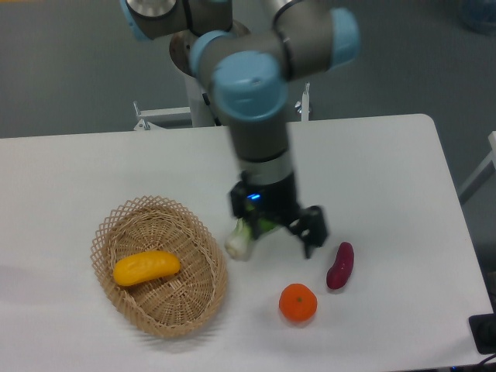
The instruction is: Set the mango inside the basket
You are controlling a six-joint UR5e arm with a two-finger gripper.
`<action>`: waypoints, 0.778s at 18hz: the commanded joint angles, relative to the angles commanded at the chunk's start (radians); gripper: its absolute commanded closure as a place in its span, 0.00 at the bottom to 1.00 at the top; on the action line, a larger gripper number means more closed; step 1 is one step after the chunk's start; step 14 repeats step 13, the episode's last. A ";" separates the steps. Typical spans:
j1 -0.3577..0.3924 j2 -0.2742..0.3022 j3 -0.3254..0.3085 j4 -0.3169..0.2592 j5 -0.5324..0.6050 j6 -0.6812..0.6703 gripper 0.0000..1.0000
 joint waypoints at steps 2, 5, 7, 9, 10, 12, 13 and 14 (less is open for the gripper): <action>0.055 -0.002 0.003 -0.003 -0.005 0.115 0.00; 0.133 0.000 0.002 -0.009 -0.053 0.240 0.00; 0.164 0.000 0.002 -0.025 -0.077 0.287 0.00; 0.178 0.006 0.002 -0.029 -0.077 0.315 0.00; 0.183 0.008 0.002 -0.029 -0.078 0.318 0.00; 0.186 0.008 0.002 -0.029 -0.077 0.318 0.00; 0.187 0.008 0.002 -0.029 -0.078 0.318 0.00; 0.187 0.008 0.002 -0.029 -0.078 0.318 0.00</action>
